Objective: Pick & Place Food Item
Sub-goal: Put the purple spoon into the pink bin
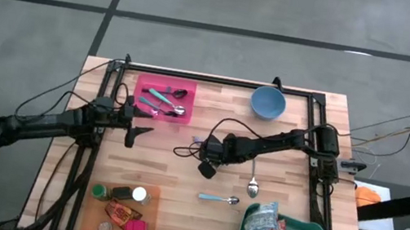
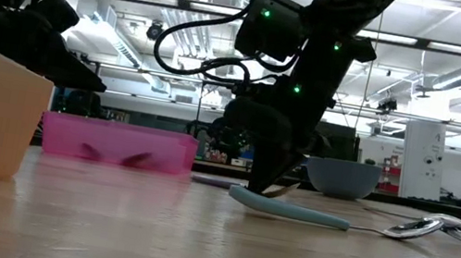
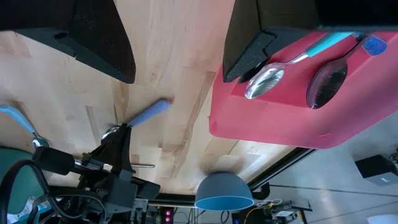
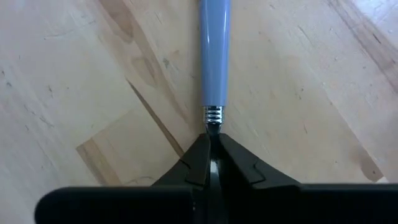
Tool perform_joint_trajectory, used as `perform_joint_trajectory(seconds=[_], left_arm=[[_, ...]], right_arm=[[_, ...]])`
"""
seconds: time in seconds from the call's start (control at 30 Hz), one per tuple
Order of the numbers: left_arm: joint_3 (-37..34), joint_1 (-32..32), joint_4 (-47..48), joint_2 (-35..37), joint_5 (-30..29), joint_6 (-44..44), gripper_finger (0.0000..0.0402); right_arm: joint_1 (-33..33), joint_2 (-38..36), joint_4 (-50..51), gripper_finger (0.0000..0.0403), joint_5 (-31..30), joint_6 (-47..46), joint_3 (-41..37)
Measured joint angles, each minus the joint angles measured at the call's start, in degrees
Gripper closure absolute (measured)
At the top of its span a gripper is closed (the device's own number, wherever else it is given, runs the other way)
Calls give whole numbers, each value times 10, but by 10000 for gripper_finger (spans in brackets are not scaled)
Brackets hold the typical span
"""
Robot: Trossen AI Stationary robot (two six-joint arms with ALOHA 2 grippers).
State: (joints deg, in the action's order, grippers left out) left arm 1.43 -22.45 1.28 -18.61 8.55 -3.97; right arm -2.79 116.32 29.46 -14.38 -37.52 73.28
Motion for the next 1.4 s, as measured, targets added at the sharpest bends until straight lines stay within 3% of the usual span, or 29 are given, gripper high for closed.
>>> perform_joint_trajectory(seconds=[0.37, 0.73, 1.13, 1.3, 1.4], left_arm=[[0, 0, 0, 0, 0, 0, 158], [0, 0, 0, 0, 0, 0, 158], [0, 0, 0, 0, 0, 0, 158], [0, 0, 0, 0, 0, 0, 158], [0, 0, 0, 0, 0, 0, 158]], right_arm=[[1, -12, 14, 385, -3, 7, 10], [1, -73, -1, 385, -27, 22, 11], [3, -85, -235, 385, -214, 208, 12], [20, -84, -342, 385, -213, 267, 12], [39, -82, -404, 385, -178, 289, 12]])
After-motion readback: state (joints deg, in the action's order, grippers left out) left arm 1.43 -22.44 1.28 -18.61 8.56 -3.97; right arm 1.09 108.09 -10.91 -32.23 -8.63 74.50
